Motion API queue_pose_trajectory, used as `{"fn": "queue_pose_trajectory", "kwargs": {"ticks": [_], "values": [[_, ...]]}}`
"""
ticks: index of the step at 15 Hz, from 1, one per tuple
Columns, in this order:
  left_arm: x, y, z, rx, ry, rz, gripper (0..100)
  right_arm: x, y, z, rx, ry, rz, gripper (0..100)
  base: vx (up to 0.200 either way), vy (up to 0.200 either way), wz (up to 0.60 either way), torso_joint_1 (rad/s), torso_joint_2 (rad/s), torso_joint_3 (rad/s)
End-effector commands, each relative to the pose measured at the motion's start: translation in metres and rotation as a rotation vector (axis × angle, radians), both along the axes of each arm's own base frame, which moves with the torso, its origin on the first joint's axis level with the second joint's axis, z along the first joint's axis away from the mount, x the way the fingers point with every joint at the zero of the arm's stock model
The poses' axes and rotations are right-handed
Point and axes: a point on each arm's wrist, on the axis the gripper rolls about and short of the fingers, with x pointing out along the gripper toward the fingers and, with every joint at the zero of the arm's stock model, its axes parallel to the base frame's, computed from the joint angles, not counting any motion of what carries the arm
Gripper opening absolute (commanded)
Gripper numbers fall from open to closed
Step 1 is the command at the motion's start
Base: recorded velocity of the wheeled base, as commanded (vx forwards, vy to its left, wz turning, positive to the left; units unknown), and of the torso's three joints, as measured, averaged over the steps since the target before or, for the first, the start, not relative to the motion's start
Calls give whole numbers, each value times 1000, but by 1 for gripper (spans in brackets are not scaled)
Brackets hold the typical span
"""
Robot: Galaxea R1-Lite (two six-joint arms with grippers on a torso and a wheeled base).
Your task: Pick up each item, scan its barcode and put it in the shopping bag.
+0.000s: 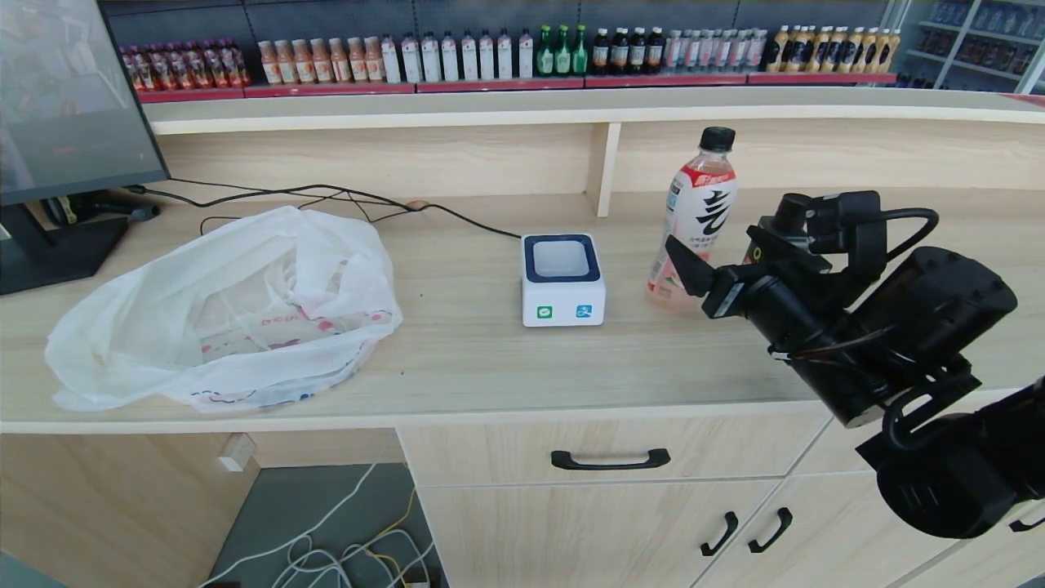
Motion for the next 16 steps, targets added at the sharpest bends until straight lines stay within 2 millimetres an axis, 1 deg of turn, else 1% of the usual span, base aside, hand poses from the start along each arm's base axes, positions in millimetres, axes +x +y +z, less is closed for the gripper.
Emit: {"fn": "queue_pose_trajectory", "kwargs": {"ticks": [1,4,6,7,10,11,13,16], "values": [[0,0,0,-1,0,0,100,3,0,-4,-4,10,-3,100,0,0,0,0,0,0],[0,0,0,-1,0,0,100,8,1,-11,-8,20,-8,100,0,0,0,0,0,0],[0,0,0,-1,0,0,100,14,1,-11,-4,12,-12,100,0,0,0,0,0,0],[0,0,0,-1,0,0,100,21,3,-10,2,-1,-15,100,0,0,0,0,0,0],[0,0,0,-1,0,0,100,29,6,-12,0,2,-12,100,0,0,0,0,0,0],[0,0,0,-1,0,0,100,34,9,-16,-3,9,-12,100,0,0,0,0,0,0],[0,0,0,-1,0,0,100,38,10,-23,-2,28,-10,100,0,0,0,0,0,0],[0,0,0,-1,0,2,100,43,9,-26,13,35,-15,100,0,0,0,0,0,0]]}}
